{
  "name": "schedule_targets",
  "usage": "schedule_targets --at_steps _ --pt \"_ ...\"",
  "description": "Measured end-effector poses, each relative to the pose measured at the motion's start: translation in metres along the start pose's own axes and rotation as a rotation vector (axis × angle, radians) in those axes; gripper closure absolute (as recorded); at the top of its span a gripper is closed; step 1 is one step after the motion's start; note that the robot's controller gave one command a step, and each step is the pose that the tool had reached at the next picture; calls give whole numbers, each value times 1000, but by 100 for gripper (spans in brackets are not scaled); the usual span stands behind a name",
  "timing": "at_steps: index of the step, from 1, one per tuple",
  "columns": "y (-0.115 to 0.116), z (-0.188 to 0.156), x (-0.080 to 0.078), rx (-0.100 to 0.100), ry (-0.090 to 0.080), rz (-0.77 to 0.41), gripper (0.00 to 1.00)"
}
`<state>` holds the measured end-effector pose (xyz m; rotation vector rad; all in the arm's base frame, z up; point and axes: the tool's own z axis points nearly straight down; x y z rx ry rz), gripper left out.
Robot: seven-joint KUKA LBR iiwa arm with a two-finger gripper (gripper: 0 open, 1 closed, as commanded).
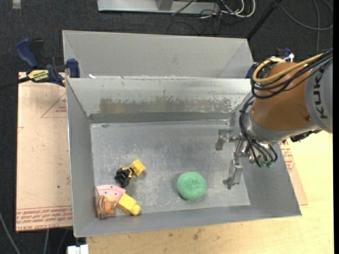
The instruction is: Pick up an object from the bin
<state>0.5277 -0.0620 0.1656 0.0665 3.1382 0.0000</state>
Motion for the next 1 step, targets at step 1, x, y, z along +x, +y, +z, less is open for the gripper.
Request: schedule_targets --at_steps 1 --pt "26 14 8 -2 10 -102 0"
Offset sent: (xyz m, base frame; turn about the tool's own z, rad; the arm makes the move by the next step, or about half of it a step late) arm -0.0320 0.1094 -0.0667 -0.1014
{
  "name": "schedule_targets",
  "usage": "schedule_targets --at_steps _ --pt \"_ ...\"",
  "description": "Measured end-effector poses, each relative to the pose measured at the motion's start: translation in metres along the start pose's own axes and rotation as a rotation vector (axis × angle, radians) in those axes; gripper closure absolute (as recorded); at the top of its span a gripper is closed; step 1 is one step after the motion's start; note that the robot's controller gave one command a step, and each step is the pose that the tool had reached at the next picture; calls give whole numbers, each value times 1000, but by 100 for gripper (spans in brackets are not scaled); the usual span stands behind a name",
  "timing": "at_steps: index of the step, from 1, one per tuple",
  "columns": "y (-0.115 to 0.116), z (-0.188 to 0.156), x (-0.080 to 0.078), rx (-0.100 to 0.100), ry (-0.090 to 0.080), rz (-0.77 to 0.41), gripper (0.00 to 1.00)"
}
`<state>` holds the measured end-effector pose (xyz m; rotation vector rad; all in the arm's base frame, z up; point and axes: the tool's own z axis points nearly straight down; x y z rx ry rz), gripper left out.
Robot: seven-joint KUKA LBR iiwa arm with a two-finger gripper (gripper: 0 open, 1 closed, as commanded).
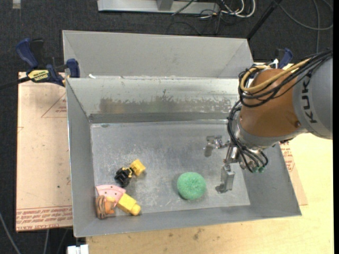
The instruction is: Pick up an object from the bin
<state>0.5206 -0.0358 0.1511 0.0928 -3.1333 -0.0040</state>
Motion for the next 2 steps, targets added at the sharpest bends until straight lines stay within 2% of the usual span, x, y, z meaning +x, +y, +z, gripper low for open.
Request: schedule_targets --at_steps 1,2 --pt "48 25 9 3 -14 -7 0" --pt "70 65 28 -4 -11 -132 0"
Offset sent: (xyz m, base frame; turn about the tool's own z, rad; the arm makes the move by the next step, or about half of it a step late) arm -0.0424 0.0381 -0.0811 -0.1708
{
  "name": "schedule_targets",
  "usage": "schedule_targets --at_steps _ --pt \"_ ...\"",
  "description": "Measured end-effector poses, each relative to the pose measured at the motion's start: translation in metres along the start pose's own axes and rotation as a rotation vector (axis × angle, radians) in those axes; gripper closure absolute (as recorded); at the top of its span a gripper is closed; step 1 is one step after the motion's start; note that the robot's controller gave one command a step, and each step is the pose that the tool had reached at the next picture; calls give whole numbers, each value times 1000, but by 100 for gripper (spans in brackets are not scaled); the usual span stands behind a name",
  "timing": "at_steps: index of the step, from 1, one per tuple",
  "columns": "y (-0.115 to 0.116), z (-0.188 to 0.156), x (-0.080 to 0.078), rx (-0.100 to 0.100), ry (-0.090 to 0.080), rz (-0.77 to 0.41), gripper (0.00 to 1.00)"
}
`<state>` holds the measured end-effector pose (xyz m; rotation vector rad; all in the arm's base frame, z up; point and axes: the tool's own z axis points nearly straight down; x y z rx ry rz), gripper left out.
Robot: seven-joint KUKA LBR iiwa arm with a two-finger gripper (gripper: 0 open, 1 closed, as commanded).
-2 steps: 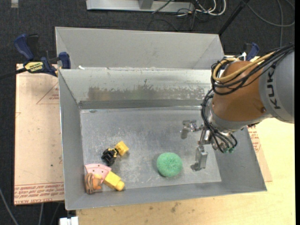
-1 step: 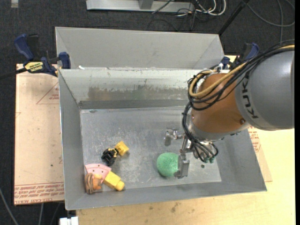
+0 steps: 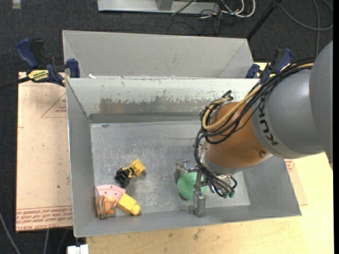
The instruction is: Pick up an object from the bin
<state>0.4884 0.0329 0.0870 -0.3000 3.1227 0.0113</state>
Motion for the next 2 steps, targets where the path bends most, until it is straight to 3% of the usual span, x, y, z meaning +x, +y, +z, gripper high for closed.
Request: schedule_targets --at_steps 1,2 --pt "-12 17 -21 6 3 344 100" --pt "-12 17 -21 7 3 344 100"
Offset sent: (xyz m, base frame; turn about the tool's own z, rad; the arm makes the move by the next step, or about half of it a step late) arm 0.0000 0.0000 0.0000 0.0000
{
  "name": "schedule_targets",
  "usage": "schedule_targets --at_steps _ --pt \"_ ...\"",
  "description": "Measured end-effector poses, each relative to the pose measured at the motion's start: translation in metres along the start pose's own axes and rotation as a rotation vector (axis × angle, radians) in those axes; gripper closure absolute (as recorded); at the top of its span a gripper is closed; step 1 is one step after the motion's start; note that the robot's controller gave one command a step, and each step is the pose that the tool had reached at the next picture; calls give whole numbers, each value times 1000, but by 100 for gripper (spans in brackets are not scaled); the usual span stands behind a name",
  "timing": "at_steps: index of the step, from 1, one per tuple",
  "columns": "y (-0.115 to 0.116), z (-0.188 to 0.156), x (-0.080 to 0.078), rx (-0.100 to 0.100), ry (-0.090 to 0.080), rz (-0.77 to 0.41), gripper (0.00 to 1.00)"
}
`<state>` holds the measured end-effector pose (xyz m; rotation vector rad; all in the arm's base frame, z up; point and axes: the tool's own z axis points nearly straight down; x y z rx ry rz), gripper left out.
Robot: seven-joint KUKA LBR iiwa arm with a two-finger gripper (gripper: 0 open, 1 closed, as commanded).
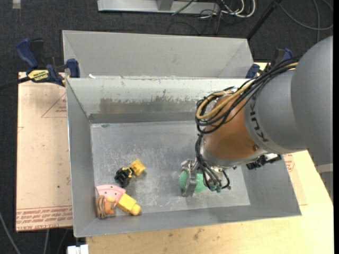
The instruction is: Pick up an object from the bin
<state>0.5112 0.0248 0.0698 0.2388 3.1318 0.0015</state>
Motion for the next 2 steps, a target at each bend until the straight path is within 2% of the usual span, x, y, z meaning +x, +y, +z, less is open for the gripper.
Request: schedule_targets --at_steps 1,2 --pt "0 0 0 0 0 0 100" --pt "-63 -205 12 0 -1 -19 100"
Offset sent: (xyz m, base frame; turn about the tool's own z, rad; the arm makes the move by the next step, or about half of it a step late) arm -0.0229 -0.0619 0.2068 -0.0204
